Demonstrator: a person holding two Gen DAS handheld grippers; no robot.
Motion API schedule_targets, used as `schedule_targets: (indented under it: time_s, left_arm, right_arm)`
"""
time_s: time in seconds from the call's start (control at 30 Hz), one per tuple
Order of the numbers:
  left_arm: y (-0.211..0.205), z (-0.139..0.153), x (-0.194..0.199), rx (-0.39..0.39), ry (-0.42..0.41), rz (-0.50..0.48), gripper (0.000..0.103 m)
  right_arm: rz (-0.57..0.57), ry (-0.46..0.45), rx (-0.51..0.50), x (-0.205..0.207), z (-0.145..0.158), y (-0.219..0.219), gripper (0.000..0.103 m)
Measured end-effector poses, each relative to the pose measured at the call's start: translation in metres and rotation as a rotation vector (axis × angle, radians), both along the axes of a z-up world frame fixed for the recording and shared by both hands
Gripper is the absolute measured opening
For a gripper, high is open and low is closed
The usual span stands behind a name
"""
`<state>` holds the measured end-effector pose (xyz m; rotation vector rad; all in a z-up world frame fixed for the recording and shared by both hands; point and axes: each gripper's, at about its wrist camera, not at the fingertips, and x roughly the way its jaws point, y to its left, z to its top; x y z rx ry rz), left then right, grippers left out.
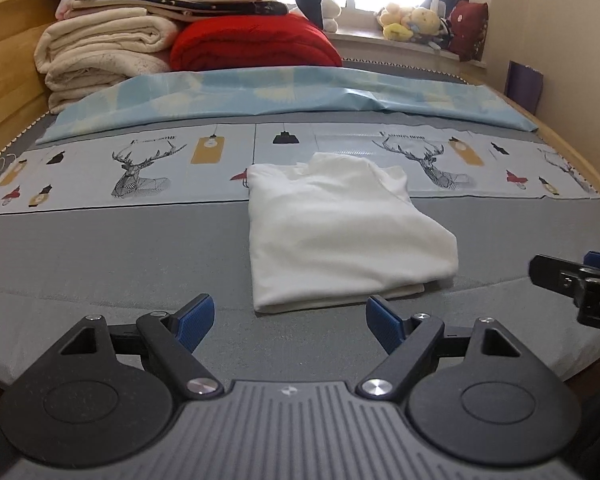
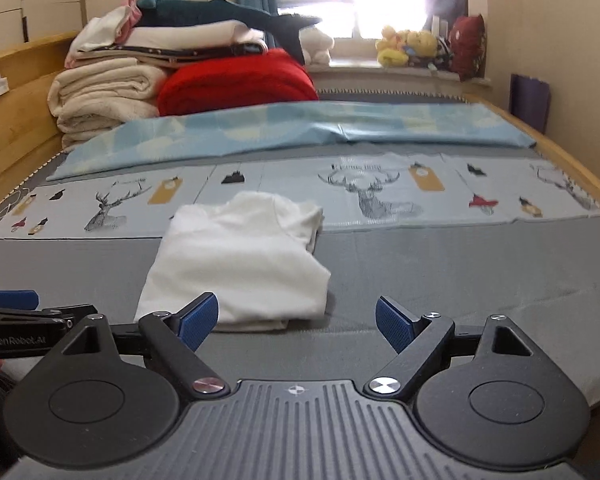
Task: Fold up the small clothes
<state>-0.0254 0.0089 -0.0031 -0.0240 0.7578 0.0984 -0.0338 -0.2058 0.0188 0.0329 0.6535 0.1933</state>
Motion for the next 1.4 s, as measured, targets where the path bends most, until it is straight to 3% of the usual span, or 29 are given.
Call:
schedule_targets:
  time_s: [0.43,1.4]
  left_arm:
    - [0.001,-0.005,0.012,-0.071,0.006,0.002,0.087]
    - [-0.001,-0.008,0.015,-0.069,0.013,-0.002,0.087]
  right_arm:
    - [0.061,0.031,-0.047,0.008,-0.011,0.03,0.087]
    - [0.051,0.02,-0.047,0.013,-0.013,0.033,0.087]
